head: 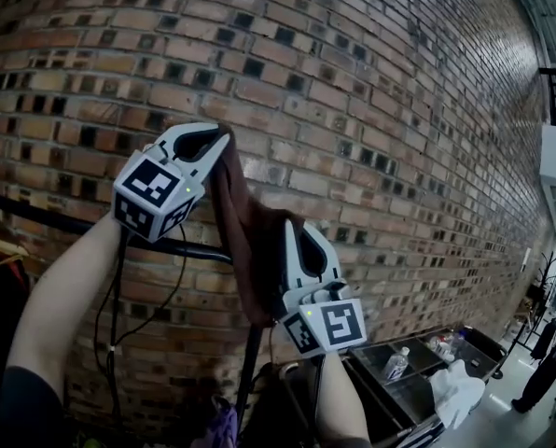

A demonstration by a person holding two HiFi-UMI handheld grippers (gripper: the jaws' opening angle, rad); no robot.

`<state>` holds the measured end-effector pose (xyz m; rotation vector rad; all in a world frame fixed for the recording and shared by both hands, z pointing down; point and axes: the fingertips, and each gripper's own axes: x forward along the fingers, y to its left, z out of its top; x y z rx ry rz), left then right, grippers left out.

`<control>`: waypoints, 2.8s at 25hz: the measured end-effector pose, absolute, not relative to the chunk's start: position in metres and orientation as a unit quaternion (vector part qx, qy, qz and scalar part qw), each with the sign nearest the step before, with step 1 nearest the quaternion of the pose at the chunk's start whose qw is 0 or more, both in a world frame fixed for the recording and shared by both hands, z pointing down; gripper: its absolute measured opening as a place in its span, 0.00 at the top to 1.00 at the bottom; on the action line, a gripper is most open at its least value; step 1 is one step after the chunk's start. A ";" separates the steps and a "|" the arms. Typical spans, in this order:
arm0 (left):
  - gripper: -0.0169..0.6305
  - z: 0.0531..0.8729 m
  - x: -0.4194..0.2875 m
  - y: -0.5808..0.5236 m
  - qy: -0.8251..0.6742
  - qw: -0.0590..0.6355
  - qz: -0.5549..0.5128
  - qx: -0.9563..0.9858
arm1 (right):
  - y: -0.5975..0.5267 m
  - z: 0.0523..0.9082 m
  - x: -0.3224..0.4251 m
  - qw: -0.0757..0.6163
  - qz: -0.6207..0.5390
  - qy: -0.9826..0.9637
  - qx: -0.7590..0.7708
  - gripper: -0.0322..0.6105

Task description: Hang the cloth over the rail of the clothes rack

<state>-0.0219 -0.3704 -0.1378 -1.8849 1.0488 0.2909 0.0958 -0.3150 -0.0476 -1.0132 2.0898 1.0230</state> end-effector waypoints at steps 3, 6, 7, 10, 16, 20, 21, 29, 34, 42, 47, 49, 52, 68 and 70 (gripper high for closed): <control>0.94 -0.130 -0.058 -0.377 0.436 0.461 0.101 -0.766 | -0.316 -0.042 0.087 0.302 0.375 0.786 -0.387 0.91; 0.94 -0.120 -0.082 -0.379 0.444 0.467 0.087 -0.760 | -0.315 -0.033 0.079 0.301 0.373 0.786 -0.391 0.91; 0.94 -0.115 -0.087 -0.380 0.447 0.468 0.081 -0.758 | -0.316 -0.030 0.076 0.301 0.374 0.785 -0.391 0.91; 0.94 -0.107 -0.106 -0.388 0.460 0.461 0.058 -0.757 | -0.318 -0.026 0.063 0.301 0.381 0.783 -0.389 0.91; 0.94 -0.098 -0.137 -0.403 0.484 0.455 0.036 -0.746 | -0.333 -0.026 0.042 0.274 0.388 0.795 -0.377 0.91; 0.94 -0.097 -0.149 -0.408 0.501 0.450 0.035 -0.739 | -0.327 -0.038 0.037 0.267 0.407 0.795 -0.362 0.91; 0.94 -0.099 -0.150 -0.407 0.505 0.453 0.035 -0.734 | -0.325 -0.042 0.036 0.266 0.415 0.793 -0.359 0.91; 0.94 -0.113 -0.176 -0.408 0.498 0.448 0.058 -0.740 | -0.325 -0.076 0.018 0.278 0.418 0.793 -0.345 0.91; 0.94 -0.118 -0.207 -0.411 0.498 0.446 0.044 -0.742 | -0.323 -0.090 -0.010 0.280 0.422 0.784 -0.359 0.91; 0.94 -0.125 -0.263 -0.411 0.486 0.429 0.030 -0.761 | -0.317 -0.111 -0.058 0.288 0.435 0.764 -0.380 0.91; 0.94 -0.128 -0.301 -0.408 0.508 0.422 0.023 -0.750 | -0.308 -0.112 -0.090 0.284 0.455 0.756 -0.374 0.91; 0.94 -0.126 -0.314 -0.406 0.513 0.409 0.024 -0.754 | -0.306 -0.111 -0.102 0.282 0.458 0.758 -0.368 0.91; 0.94 -0.124 -0.332 -0.404 0.531 0.405 0.011 -0.744 | -0.302 -0.112 -0.118 0.285 0.464 0.758 -0.360 0.91; 0.94 -0.134 -0.324 -0.315 0.499 0.498 0.046 -0.708 | -0.272 -0.092 -0.122 0.303 0.446 0.764 -0.354 0.91; 0.94 -0.125 -0.314 -0.307 0.489 0.507 0.008 -0.710 | -0.275 -0.085 -0.115 0.304 0.431 0.771 -0.356 0.91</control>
